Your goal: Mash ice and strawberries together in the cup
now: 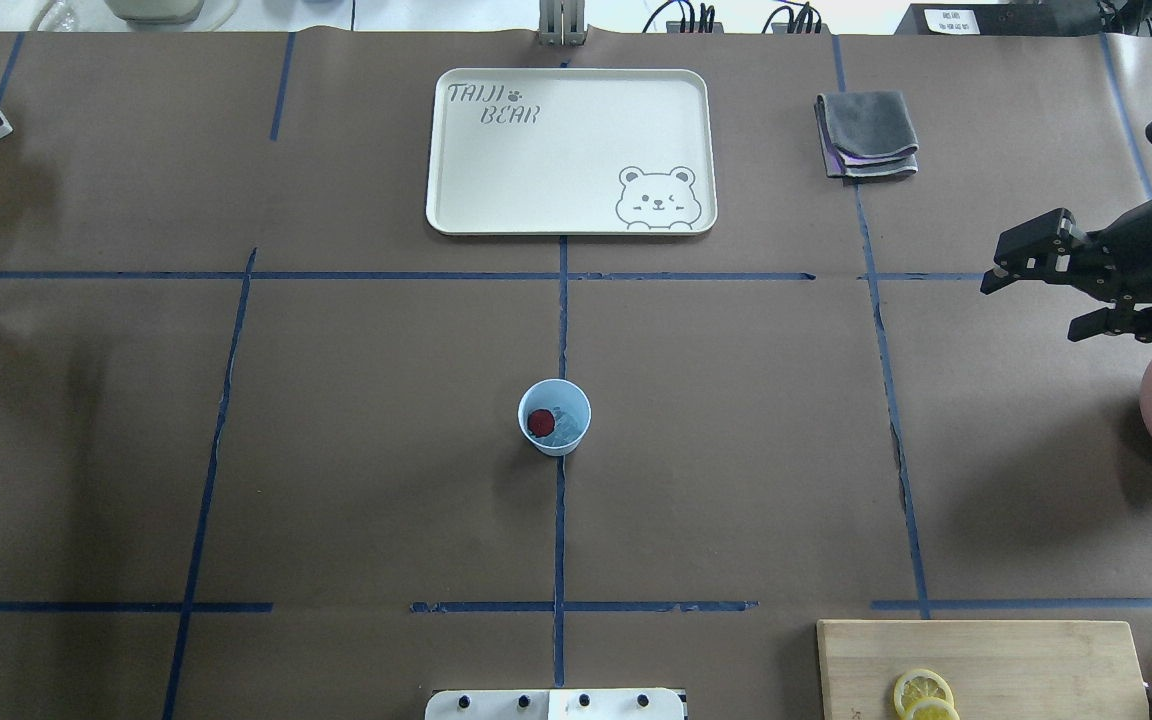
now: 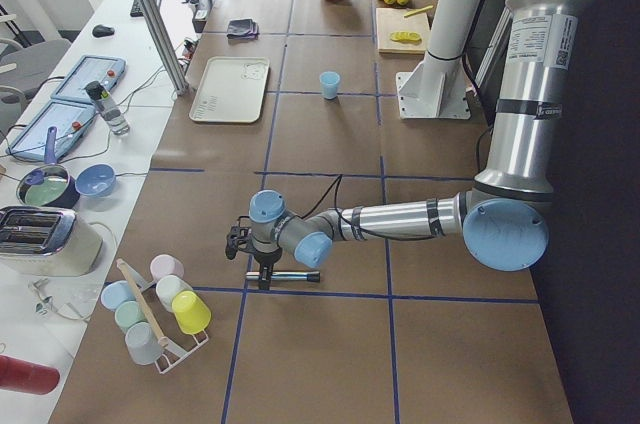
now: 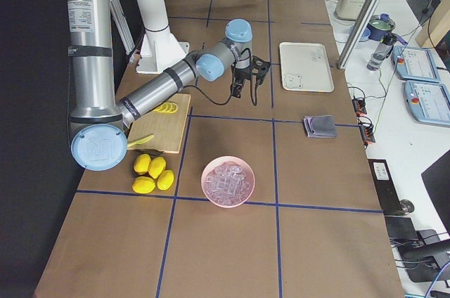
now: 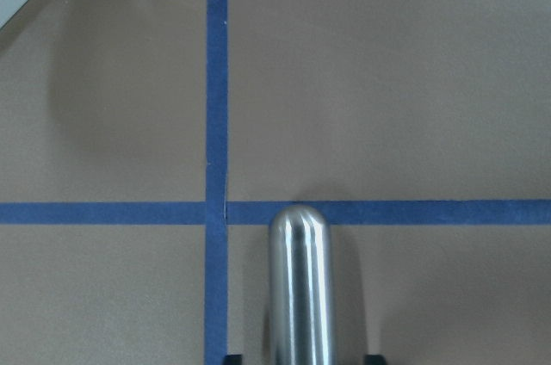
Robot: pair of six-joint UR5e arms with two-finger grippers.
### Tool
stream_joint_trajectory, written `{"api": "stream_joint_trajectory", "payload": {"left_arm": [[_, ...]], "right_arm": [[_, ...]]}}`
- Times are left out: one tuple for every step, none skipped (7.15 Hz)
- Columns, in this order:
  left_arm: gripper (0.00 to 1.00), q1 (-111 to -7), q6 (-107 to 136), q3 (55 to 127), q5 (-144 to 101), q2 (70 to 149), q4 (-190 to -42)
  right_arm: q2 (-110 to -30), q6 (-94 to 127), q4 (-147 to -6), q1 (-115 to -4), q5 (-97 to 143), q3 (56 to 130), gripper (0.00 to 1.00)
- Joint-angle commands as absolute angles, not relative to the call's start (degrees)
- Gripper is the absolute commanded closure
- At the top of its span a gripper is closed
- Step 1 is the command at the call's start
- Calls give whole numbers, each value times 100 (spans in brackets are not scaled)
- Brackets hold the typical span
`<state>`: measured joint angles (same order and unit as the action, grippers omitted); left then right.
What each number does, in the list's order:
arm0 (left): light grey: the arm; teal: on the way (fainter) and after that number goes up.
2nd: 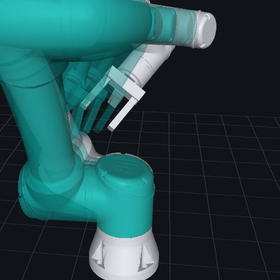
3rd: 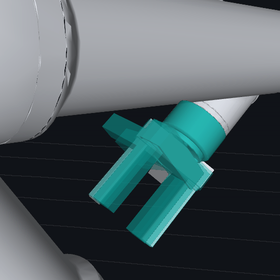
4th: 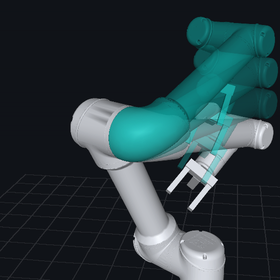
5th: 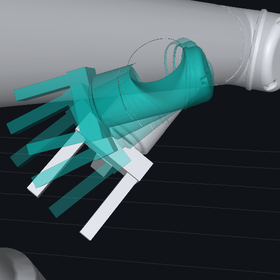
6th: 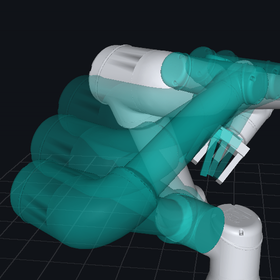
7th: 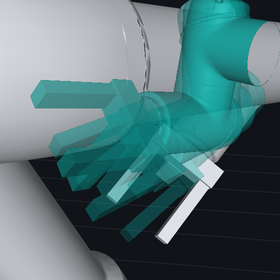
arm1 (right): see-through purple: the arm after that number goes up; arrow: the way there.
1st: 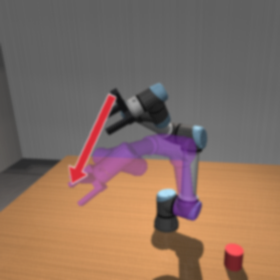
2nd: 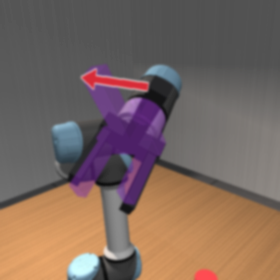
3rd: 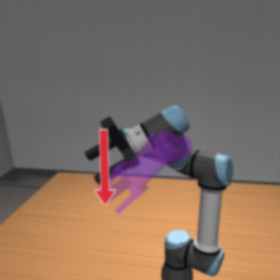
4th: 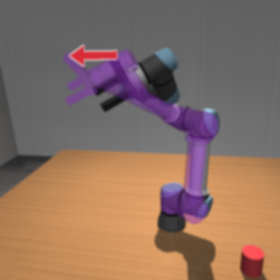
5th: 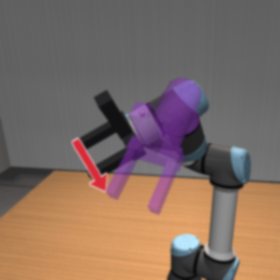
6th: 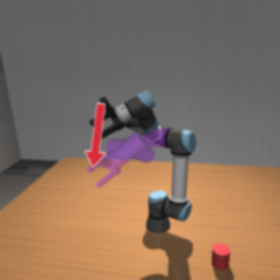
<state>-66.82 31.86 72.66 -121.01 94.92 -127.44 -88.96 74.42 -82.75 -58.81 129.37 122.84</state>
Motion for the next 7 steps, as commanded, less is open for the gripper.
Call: {"api": "stream_joint_trajectory", "payload": {"left_arm": [[0,-7133,2955,7399,-12172,9510,-12718],[0,-7493,2657,7453,-12530,9536,-12605],[0,-7810,2263,7471,-12951,9588,-12195],[0,-8040,1763,7479,-13016,9598,-11938],[0,-8303,1271,7488,-13217,9624,-11509],[0,-8584,744,7506,-13445,9702,-11052],[0,-8674,521,7532,-13656,9729,-10665]], "right_arm": [[-8973,7357,-8332,-6063,13033,12296,0],[-9104,7156,-8341,-6343,13165,12270,0],[-9393,6049,-8410,-6885,13349,12209,0],[-9456,4933,-8785,-7413,13568,12051,0],[-9466,3852,-9302,-7827,13579,11919,0],[-9562,2701,-9690,-8275,13570,11709,0],[-9658,1663,-9747,-8688,13562,11315,0]]}}
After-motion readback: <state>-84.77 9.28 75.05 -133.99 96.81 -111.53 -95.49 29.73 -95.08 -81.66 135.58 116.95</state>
